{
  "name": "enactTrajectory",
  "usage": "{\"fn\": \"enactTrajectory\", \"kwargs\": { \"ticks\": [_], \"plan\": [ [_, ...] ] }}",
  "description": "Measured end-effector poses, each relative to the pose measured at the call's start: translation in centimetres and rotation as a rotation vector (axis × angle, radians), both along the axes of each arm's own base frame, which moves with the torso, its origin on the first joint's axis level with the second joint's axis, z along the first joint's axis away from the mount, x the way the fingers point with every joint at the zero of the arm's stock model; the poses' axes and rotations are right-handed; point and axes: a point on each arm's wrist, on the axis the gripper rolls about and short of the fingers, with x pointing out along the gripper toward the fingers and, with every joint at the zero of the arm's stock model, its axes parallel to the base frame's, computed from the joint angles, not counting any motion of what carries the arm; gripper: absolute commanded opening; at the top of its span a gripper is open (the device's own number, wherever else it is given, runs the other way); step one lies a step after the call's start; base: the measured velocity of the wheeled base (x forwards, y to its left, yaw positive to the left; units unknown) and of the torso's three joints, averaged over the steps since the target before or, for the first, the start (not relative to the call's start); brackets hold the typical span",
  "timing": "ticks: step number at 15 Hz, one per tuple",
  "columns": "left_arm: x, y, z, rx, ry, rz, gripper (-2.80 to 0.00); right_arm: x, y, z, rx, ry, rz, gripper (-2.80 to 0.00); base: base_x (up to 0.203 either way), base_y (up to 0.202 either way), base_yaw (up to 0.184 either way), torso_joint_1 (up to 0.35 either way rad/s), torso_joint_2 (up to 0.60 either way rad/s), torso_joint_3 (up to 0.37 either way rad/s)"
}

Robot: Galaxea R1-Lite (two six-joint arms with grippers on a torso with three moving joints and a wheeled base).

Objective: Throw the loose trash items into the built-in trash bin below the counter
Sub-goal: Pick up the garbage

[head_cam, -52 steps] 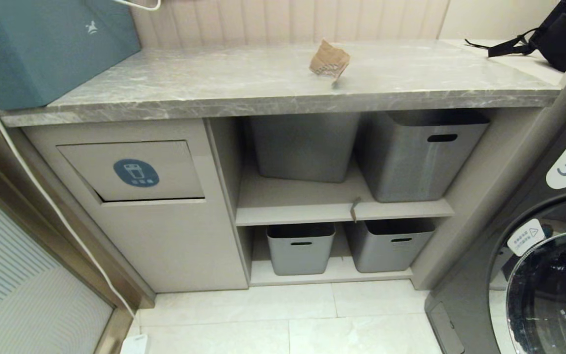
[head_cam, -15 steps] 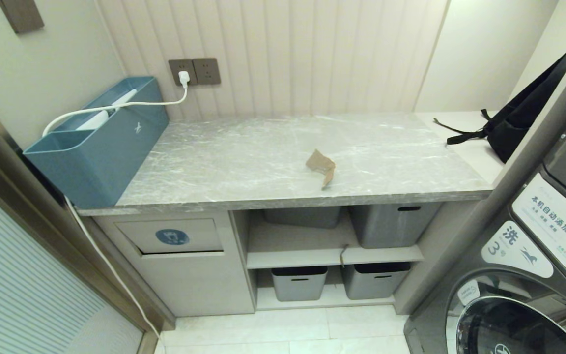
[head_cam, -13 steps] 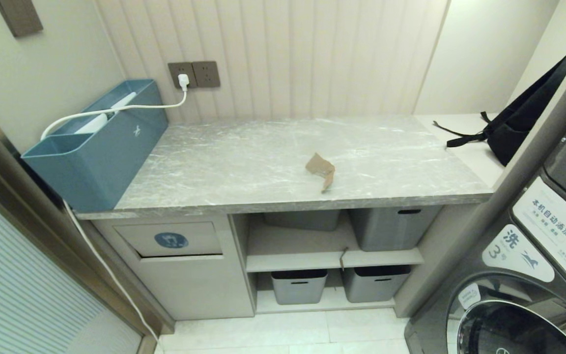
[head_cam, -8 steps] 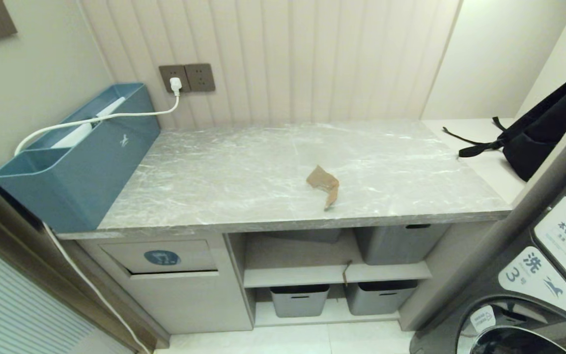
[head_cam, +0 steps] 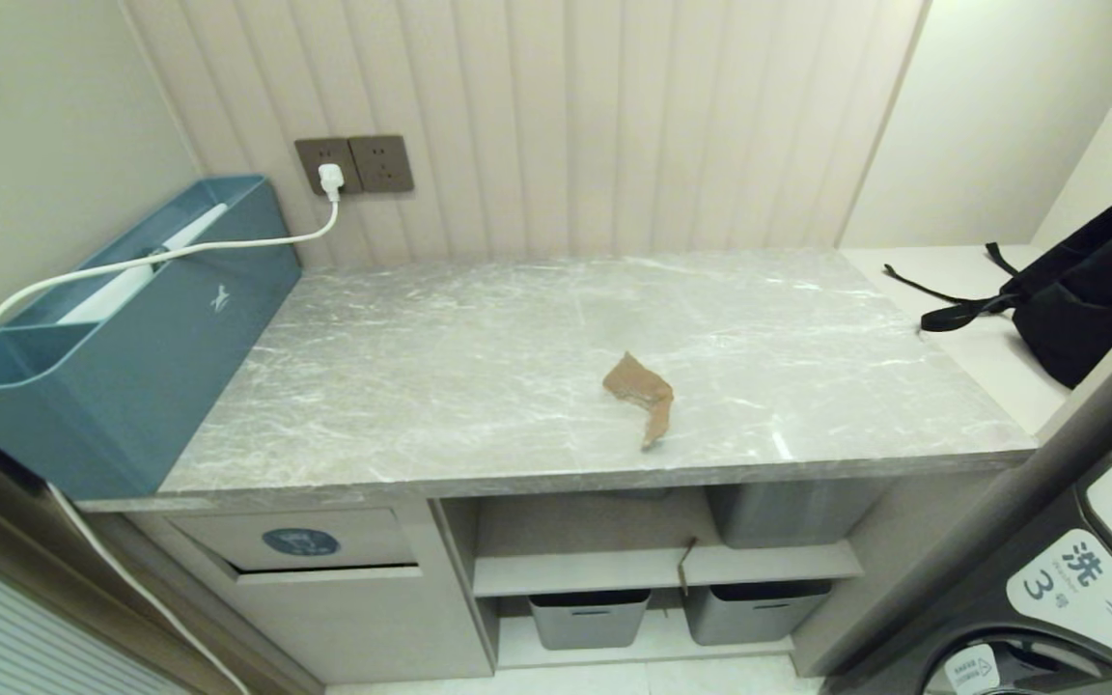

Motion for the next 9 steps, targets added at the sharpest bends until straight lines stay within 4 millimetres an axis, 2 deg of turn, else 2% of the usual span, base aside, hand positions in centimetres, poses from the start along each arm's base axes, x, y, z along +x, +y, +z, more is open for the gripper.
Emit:
{"fn": "enactTrajectory", "kwargs": {
  "ticks": [4,7,9],
  "plan": [
    [-0.1,-0.1,0.5,0.047,-0.018,-0.039,-2.80,0.0,0.0,0.0,-0.005,-0.002,0.005,-2.80,0.000,0.000,0.000,0.000,0.00,0.000],
    [-0.5,-0.2,4.6,0.051,-0.082,-0.099,-2.80,0.0,0.0,0.0,0.001,0.000,0.000,-2.80,0.000,0.000,0.000,0.000,0.00,0.000],
    [0.5,-0.4,9.4,0.050,-0.090,-0.174,-2.80,0.0,0.0,0.0,0.003,0.000,-0.002,-2.80,0.000,0.000,0.000,0.000,0.00,0.000]
  ]
}}
